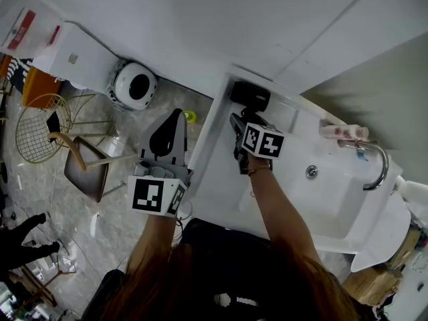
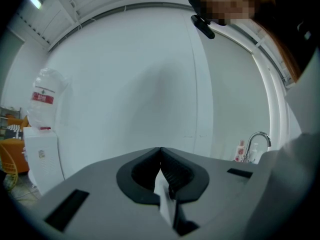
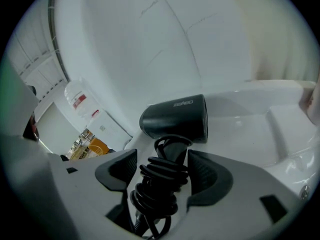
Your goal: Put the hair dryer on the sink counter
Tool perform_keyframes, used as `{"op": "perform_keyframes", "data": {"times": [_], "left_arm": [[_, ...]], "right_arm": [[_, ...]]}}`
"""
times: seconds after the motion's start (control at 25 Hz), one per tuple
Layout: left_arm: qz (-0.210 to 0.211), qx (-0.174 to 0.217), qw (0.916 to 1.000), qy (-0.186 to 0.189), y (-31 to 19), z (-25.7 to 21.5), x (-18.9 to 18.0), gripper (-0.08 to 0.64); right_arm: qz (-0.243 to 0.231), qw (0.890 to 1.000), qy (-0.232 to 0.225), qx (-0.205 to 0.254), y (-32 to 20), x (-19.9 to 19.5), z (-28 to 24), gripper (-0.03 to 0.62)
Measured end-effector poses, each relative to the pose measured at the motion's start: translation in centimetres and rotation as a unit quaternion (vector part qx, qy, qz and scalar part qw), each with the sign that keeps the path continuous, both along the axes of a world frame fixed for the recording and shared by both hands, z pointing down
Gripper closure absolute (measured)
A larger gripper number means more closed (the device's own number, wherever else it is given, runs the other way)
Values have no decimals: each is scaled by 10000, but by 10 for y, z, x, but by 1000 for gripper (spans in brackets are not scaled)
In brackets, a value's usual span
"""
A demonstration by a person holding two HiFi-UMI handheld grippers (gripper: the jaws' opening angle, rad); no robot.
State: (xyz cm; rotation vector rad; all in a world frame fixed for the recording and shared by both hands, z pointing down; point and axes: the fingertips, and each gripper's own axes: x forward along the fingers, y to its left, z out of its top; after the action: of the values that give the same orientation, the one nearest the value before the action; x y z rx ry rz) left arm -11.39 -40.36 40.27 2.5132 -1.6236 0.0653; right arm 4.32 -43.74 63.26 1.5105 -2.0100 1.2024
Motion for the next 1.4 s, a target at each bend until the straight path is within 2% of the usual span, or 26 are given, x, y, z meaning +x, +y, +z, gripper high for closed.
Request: {"op": "perform_keyframes", "data": {"times": [0.16,0.28,0.44,0.48,0.6,0.72,0.92,1.2,1.4], "left_arm": [[-19,58,10000,-24,3,-5,0,541],[-27,134,9999,-53,5,-13,2,541],[-43,267,9996,-95,11,-28,5,541],[-49,312,9994,-102,13,-33,6,541],[-70,448,9989,-117,20,-49,9,541],[-87,610,9980,-114,28,-67,12,541],[-120,924,9956,-106,42,-98,20,541],[-130,1252,9920,-100,65,-132,30,541],[-158,1384,9902,-93,77,-146,33,541]], "right_arm": [[-39,9996,-15,294,0,9,-20,277],[4,9970,-7,768,-2,23,-52,352],[34,9861,51,1663,-5,43,-116,553],[-5,9820,94,1887,-4,46,-134,575],[-150,9670,164,2539,2,52,-187,575],[-244,9464,264,3210,16,59,-240,575],[-103,9121,266,4089,46,80,-313,576],[-44,8701,391,4914,87,100,-377,577],[-10,8550,425,5168,107,108,-401,577]]}}
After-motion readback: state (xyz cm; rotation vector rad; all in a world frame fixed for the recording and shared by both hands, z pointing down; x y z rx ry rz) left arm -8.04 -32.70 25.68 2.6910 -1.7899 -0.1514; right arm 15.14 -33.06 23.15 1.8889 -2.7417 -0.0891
